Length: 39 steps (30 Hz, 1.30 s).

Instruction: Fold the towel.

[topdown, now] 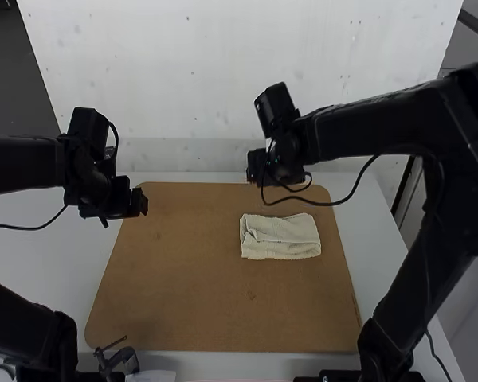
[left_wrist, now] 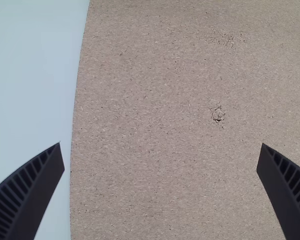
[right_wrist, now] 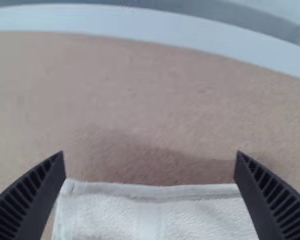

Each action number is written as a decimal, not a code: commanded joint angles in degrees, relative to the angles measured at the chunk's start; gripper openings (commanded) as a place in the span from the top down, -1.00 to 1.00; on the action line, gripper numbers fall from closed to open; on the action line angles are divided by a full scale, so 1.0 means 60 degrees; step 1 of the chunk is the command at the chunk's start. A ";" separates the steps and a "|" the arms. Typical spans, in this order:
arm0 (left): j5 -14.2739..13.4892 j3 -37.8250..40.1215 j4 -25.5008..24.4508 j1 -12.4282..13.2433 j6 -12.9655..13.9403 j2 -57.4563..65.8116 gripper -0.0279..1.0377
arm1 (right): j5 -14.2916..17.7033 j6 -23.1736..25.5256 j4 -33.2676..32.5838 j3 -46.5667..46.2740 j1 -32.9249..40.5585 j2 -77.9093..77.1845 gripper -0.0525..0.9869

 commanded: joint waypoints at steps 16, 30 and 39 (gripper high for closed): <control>0.0138 0.0028 0.0262 -0.0434 0.0071 -0.0987 -0.93 | -0.1706 -0.1767 0.2701 -0.3400 -0.5694 -0.3676 -0.95; 0.0021 -0.0455 0.0541 -0.0625 0.0071 -0.1983 -0.93 | -0.1721 -0.1913 0.2672 -0.5392 -0.5958 -0.8261 -0.95; -0.0067 -0.0865 0.0717 -0.0786 0.0101 -0.3096 -0.93 | -0.1824 -0.2031 0.2144 -0.6476 -0.5943 -1.0985 -0.95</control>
